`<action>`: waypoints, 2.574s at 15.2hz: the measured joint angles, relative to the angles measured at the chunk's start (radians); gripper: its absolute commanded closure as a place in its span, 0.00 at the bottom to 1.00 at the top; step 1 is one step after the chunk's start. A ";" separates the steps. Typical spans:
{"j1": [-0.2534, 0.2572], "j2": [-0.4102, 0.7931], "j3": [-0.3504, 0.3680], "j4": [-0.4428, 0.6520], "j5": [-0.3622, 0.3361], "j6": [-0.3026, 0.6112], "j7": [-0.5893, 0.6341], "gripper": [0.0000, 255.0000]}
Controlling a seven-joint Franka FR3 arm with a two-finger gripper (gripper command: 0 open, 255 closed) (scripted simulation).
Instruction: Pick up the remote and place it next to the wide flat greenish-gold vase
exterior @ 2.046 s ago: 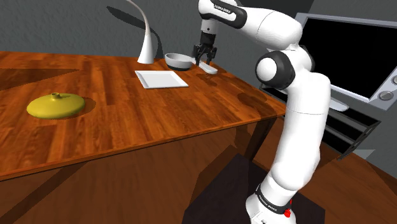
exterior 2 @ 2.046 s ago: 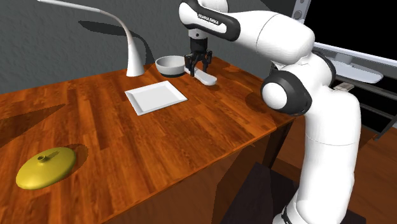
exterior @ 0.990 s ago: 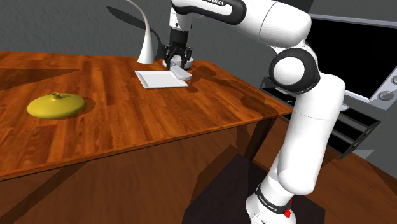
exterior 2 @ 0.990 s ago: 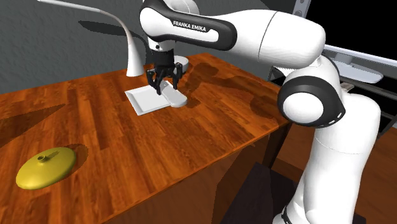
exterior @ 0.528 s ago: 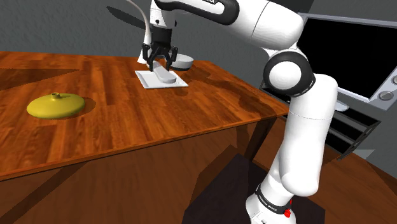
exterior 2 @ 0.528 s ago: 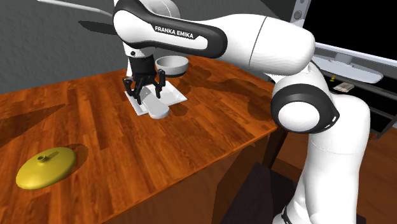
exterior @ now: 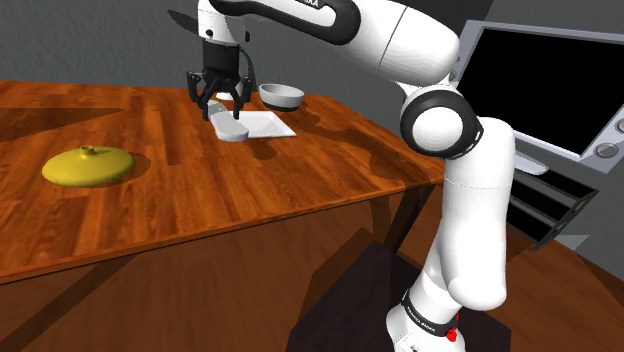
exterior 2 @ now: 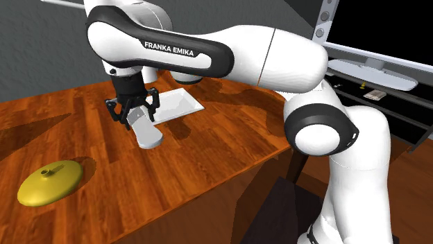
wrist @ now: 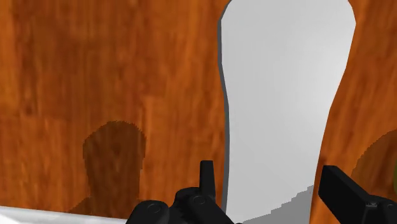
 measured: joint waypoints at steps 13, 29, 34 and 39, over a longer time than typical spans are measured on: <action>0.002 -0.069 0.001 -0.280 0.001 0.211 0.002 1.00; 0.000 -0.089 0.000 -0.451 0.002 0.362 -0.002 1.00; 0.000 -0.089 0.000 -0.451 0.002 0.362 -0.002 0.00; 0.000 -0.087 0.000 -0.375 0.002 0.291 -0.001 0.00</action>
